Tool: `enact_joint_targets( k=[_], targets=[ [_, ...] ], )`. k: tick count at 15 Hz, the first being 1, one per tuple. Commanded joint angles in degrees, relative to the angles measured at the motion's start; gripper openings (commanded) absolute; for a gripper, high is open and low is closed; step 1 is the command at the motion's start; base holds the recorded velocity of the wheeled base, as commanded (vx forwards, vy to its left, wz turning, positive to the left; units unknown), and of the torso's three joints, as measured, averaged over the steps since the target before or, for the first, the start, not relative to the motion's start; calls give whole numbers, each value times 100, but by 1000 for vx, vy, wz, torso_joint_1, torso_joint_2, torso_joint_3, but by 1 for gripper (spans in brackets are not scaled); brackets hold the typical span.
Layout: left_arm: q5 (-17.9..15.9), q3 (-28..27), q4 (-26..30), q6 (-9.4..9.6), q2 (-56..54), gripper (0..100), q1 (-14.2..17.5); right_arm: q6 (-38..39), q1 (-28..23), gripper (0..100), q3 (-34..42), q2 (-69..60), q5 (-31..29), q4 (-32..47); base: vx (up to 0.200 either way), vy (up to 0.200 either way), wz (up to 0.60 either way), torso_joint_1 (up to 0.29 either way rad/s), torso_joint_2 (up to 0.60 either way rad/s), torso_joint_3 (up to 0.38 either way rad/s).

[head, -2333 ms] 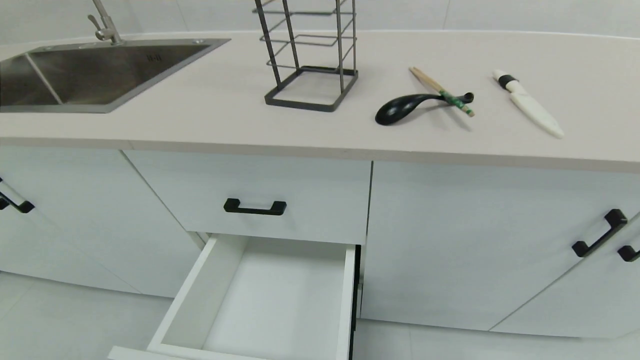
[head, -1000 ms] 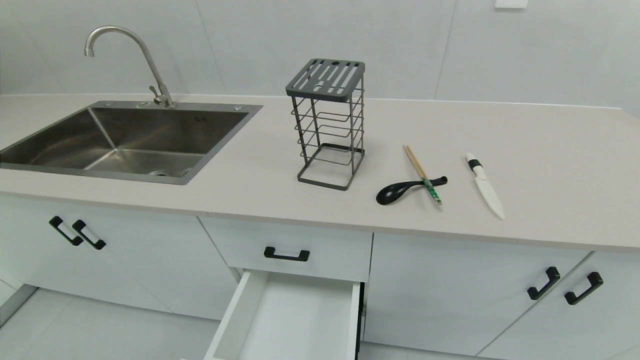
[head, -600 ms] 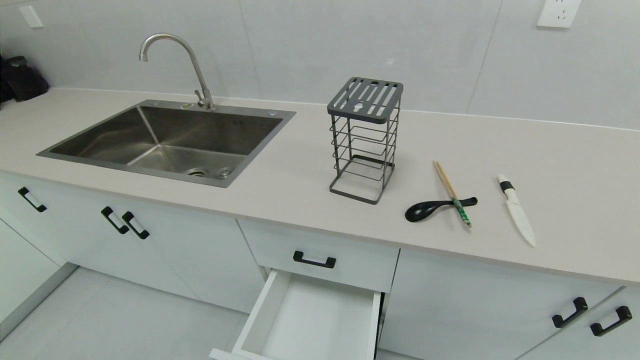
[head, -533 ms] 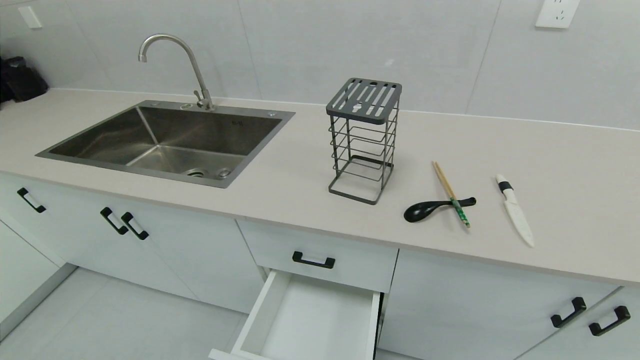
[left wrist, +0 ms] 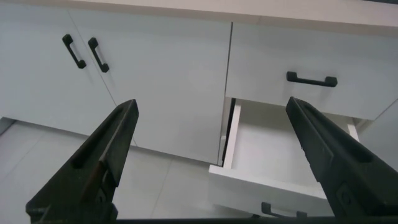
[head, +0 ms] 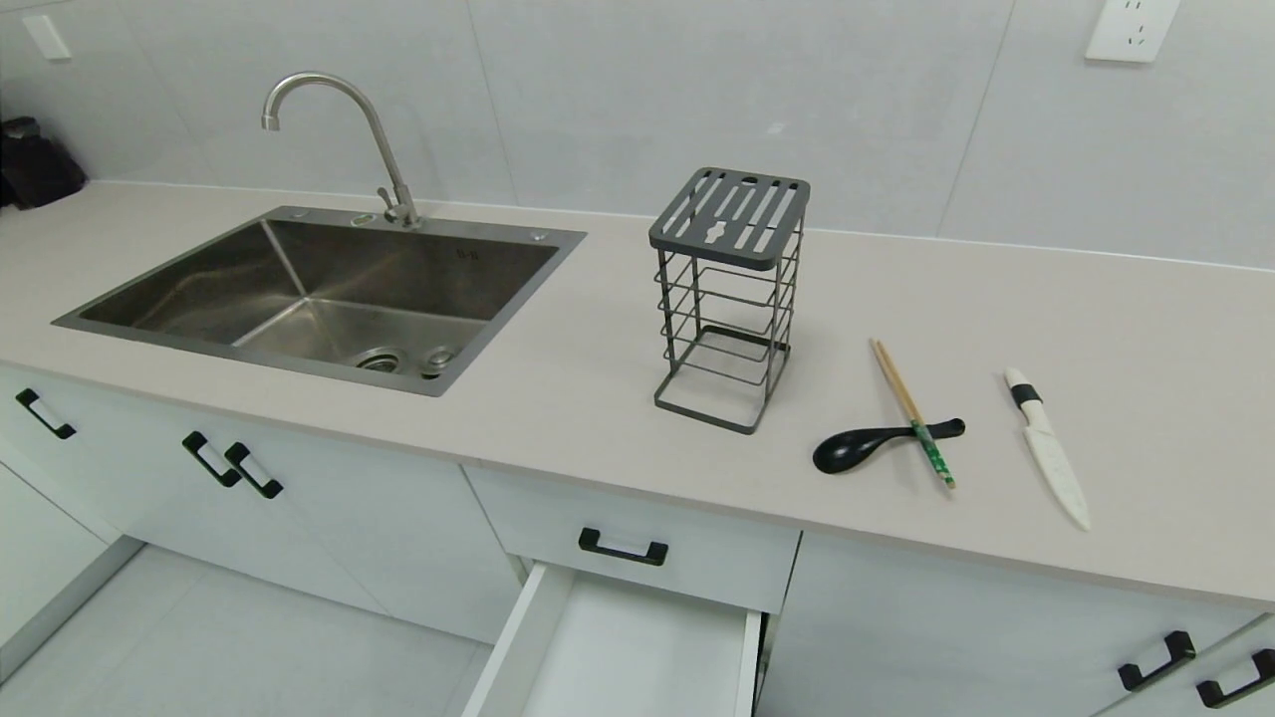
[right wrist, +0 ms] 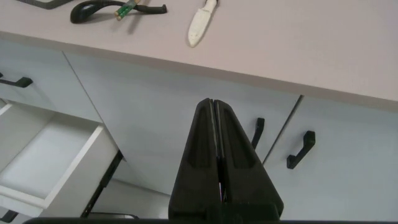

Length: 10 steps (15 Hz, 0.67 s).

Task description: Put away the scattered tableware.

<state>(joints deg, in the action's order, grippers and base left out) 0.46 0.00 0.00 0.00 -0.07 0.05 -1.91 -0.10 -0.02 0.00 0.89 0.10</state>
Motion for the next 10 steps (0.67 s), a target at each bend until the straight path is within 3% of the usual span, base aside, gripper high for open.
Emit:
enact_joint_targets(
  k=[1, 8, 10],
  targets=[
    [-2, 0, -9, -35, 7, 100, 4, -2, 1, 0, -6, 0, -1, -1, 0, 0, 0, 0, 0, 0],
    [6, 0, 0, -35, 7, 100, 4, -2, 1, 0, 2, 0, -1, -1, 0, 0, 0, 0, 0, 0],
    [50, 0, 0, -132, 7, 100, 4, -2, 1, 0, 2, 0, 8, -1, 200, 0, 0, 2, 2, 2]
  ],
)
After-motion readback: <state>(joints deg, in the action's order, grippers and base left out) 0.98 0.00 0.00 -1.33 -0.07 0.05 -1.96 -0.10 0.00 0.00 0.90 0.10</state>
